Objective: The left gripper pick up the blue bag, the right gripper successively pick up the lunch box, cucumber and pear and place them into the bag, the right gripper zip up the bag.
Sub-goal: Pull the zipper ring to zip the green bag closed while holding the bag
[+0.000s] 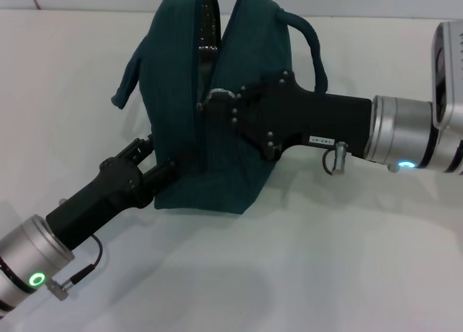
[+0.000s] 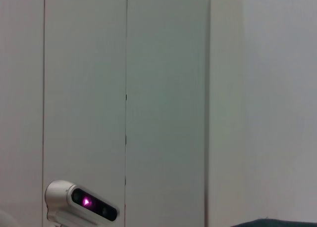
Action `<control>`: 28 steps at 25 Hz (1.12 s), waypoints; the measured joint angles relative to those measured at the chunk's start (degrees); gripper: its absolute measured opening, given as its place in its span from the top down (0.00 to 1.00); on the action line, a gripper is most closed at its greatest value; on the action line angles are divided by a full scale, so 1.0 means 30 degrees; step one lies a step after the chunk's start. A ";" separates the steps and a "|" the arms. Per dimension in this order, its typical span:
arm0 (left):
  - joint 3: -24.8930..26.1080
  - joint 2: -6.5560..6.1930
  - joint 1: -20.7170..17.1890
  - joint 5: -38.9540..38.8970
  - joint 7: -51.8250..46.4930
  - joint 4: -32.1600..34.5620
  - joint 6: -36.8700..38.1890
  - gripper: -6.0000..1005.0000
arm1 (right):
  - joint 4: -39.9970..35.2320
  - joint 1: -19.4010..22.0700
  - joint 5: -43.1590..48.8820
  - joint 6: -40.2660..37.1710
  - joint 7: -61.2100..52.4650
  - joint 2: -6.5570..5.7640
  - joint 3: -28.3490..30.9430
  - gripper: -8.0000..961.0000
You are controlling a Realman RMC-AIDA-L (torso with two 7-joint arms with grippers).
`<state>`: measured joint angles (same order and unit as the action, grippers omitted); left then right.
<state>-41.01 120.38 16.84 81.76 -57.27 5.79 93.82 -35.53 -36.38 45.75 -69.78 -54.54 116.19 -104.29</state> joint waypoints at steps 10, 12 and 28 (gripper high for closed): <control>-0.0533 -0.0116 0.0203 0.0087 0.0233 0.0163 -0.0666 0.30 | -0.0028 -0.0030 -0.0494 -0.0003 0.0293 0.0000 0.0096 0.98; -0.0885 -0.0127 0.0324 0.0091 0.0801 0.0158 -0.0674 0.37 | -0.0007 -0.0075 -0.0501 0.0002 0.0376 0.0001 0.0097 0.98; -0.2470 -0.0109 0.0715 0.0103 0.3564 0.0004 -0.1206 0.72 | 0.0005 0.0030 -0.1852 0.0027 0.0514 0.0001 0.0613 0.98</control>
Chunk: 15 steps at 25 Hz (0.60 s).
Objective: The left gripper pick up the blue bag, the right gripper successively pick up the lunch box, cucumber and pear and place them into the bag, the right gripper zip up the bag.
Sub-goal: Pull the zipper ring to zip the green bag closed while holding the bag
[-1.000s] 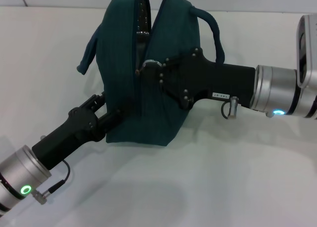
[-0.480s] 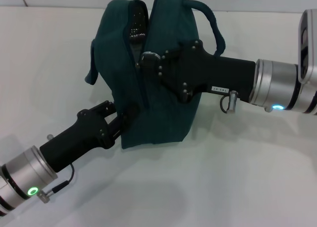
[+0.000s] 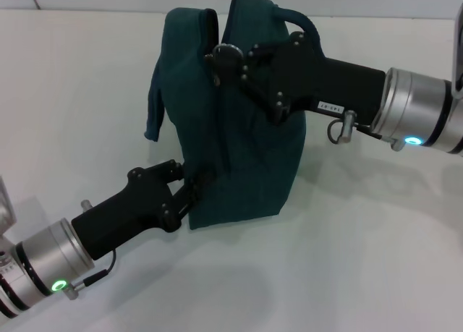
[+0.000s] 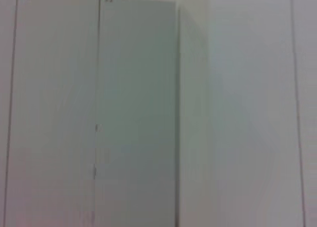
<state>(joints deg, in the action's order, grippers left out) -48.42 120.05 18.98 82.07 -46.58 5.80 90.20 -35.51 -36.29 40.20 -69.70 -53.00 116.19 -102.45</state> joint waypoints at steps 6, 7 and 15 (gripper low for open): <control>-0.0501 -0.0057 -0.0119 0.0012 0.0159 0.0150 -0.0013 0.79 | 0.0048 0.0123 -0.1069 0.0473 0.0094 0.0001 0.0012 0.98; -0.0579 -0.0087 -0.0164 0.0010 0.0164 0.0161 -0.0013 0.81 | 0.0085 0.0131 -0.1234 0.0540 0.0140 0.0001 0.0013 0.98; -0.0548 -0.0188 -0.0299 -0.0058 0.0619 0.0173 -0.0121 0.92 | 0.0673 0.0212 -0.2359 0.0329 0.0591 -0.0032 -0.0034 0.98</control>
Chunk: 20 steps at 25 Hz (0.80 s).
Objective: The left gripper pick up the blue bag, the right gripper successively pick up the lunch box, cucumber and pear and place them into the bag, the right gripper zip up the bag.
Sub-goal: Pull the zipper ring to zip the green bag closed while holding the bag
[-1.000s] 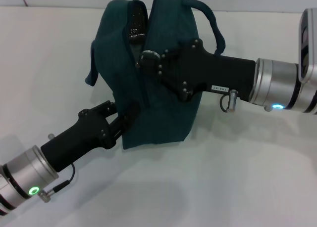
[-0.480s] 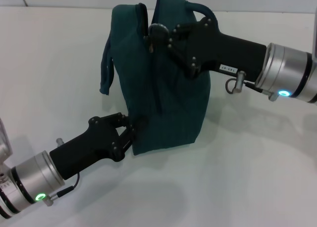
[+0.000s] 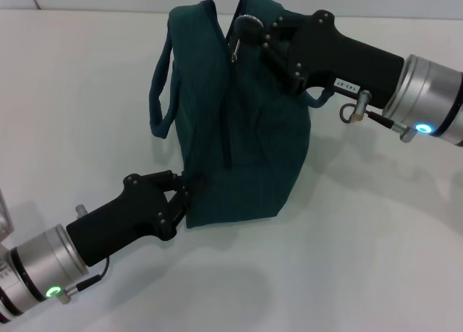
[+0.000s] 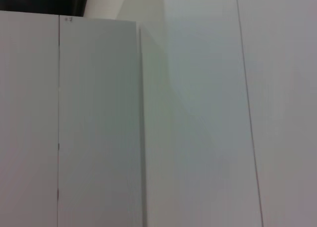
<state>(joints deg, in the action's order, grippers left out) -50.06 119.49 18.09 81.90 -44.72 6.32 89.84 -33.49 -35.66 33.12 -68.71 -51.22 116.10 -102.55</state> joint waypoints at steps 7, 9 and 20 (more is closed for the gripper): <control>0.0093 -0.0031 -0.0586 -0.0120 0.0013 0.1091 -0.0322 0.92 | 0.0025 0.0591 -0.0400 -0.0225 0.0642 0.0023 0.0354 0.98; 0.0127 -0.0038 -0.0946 -0.0467 -0.0036 0.1601 -0.0331 0.92 | 0.0041 0.0653 -0.0386 -0.0638 0.0625 0.0007 0.0239 0.98; 0.0151 -0.0122 -0.0360 -0.2354 0.0085 0.2043 -0.2046 0.93 | -0.0394 0.0497 -0.0447 -0.2020 0.1408 0.0021 -0.2686 0.98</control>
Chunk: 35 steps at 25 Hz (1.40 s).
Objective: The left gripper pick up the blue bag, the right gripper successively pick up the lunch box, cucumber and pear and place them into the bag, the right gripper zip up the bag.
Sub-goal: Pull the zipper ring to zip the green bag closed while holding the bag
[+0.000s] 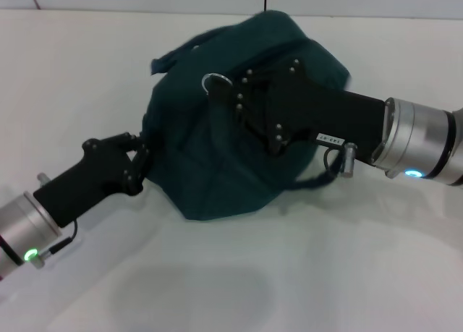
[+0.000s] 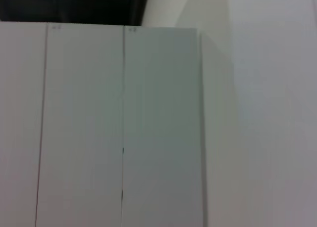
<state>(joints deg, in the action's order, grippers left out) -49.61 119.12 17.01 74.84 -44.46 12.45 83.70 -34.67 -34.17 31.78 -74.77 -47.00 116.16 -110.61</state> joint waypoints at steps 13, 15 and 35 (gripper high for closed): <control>0.0015 0.0140 -0.0386 -0.2406 0.1889 -0.0253 0.2212 0.76 | 0.0199 0.0132 -0.1704 0.0712 0.2175 0.0013 0.0242 0.97; 0.0015 0.0106 -0.0439 -0.2501 0.1900 -0.0186 0.2669 0.70 | 0.0200 0.0129 -0.1736 0.0922 0.2213 0.0012 0.0241 0.97; -0.0294 -0.0132 0.0223 -0.1011 0.1206 -0.0049 0.3409 0.61 | 0.0045 -0.0009 -0.1949 0.1199 0.2490 0.0010 0.0244 0.96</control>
<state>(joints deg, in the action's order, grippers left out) -50.49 118.73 17.67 71.80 -40.84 12.30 93.93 -34.54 -34.19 25.93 -71.17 -39.53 116.19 -109.88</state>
